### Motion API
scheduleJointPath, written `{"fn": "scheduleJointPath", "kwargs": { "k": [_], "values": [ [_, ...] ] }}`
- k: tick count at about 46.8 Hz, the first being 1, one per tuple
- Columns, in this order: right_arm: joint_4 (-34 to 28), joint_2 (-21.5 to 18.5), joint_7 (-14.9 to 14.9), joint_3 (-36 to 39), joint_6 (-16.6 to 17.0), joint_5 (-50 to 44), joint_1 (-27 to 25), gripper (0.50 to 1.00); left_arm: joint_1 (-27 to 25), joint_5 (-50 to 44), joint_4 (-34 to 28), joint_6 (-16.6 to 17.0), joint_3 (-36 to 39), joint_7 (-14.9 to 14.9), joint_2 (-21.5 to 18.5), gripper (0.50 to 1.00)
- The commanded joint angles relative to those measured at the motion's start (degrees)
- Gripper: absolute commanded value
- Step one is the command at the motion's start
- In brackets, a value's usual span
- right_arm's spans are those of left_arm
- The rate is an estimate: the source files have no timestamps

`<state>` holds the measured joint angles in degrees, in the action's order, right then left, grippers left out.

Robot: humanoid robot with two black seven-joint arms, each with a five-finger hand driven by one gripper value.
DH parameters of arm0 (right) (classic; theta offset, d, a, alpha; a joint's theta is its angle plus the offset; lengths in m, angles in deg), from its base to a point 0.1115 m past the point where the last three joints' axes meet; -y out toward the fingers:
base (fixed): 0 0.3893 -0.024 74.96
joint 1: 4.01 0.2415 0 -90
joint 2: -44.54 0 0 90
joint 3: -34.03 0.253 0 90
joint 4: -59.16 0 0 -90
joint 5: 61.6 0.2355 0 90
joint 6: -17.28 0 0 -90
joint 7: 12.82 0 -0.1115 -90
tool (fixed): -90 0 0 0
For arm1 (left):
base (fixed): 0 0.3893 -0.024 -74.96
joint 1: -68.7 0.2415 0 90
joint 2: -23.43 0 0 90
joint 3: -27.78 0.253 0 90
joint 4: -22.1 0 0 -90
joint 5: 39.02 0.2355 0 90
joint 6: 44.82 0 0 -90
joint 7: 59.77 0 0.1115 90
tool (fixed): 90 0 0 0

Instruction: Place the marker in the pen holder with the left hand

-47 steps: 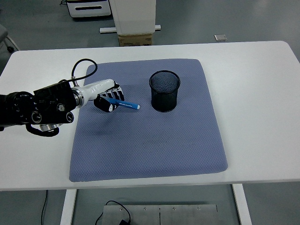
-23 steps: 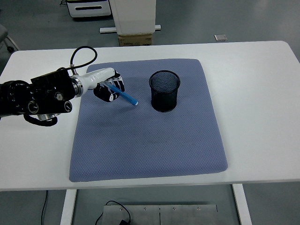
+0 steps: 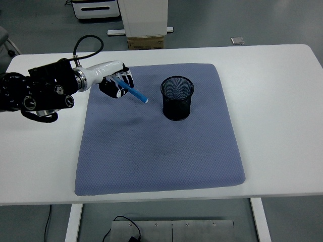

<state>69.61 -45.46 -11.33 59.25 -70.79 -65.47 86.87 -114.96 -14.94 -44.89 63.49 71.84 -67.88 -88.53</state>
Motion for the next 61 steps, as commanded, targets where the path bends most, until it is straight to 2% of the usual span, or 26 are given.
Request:
{"fn": "scheduleJointPath", "kwargs": {
  "k": [1,8,21,28,36,61],
  "values": [
    [0.0,0.0,0.0,0.0,0.0,0.0,0.0,1.000,-1.9,0.0,0.0,-0.8,1.1,-0.1,-0.2,0.500],
    [0.0,0.0,0.0,0.0,0.0,0.0,0.0,1.000,-5.0,0.2,0.1,-3.7,1.8,-0.4,-1.4,0.500],
    [0.0,0.0,0.0,0.0,0.0,0.0,0.0,1.000,-11.4,2.6,0.1,-4.4,4.7,-1.1,-1.5,0.500],
    [0.0,0.0,0.0,0.0,0.0,0.0,0.0,1.000,-14.3,2.6,0.1,-6.2,5.3,-1.4,-1.3,0.500],
    [0.0,0.0,0.0,0.0,0.0,0.0,0.0,1.000,-15.8,3.6,0.1,-7.1,5.2,-1.5,0.9,0.500],
    [0.0,0.0,0.0,0.0,0.0,0.0,0.0,1.000,-16.9,2.8,0.9,-6.4,4.5,-2.3,8.1,0.500]
  ]
}}
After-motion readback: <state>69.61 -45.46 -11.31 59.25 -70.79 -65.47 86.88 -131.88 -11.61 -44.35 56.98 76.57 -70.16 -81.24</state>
